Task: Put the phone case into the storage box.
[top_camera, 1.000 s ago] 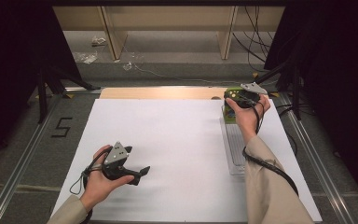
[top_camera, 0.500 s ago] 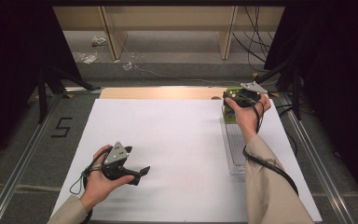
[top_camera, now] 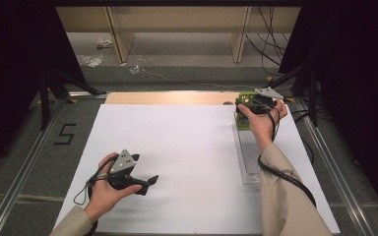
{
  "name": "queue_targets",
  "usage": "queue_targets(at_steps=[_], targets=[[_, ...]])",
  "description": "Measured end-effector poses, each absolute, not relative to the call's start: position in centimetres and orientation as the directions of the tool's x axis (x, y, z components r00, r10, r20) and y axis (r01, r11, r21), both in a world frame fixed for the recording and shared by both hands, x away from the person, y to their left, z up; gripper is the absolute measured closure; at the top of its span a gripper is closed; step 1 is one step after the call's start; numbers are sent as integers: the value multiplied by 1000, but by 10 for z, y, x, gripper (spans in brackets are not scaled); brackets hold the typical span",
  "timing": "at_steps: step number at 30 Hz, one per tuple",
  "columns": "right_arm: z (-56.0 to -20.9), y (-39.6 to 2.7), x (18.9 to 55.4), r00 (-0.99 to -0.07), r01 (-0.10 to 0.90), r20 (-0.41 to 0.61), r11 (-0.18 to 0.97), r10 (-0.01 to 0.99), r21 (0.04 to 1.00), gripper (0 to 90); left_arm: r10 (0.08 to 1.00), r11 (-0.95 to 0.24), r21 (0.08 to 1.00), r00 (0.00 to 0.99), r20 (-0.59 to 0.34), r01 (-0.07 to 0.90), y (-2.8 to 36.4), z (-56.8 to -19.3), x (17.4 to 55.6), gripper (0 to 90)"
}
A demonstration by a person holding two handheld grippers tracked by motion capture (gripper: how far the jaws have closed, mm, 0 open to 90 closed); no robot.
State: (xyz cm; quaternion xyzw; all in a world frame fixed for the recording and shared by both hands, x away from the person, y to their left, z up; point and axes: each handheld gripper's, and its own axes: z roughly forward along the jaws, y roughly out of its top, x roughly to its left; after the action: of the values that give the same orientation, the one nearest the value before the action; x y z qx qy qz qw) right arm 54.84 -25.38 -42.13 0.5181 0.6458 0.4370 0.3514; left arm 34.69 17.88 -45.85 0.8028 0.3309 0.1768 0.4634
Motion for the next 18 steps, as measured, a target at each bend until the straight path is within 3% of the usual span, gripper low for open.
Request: queue_targets(at_steps=[18], targets=[[-417, -252, 533, -229, 367, -3, 89, 973, 926, 32, 696, -352, 860, 717, -22, 368, 178, -459, 347, 3]])
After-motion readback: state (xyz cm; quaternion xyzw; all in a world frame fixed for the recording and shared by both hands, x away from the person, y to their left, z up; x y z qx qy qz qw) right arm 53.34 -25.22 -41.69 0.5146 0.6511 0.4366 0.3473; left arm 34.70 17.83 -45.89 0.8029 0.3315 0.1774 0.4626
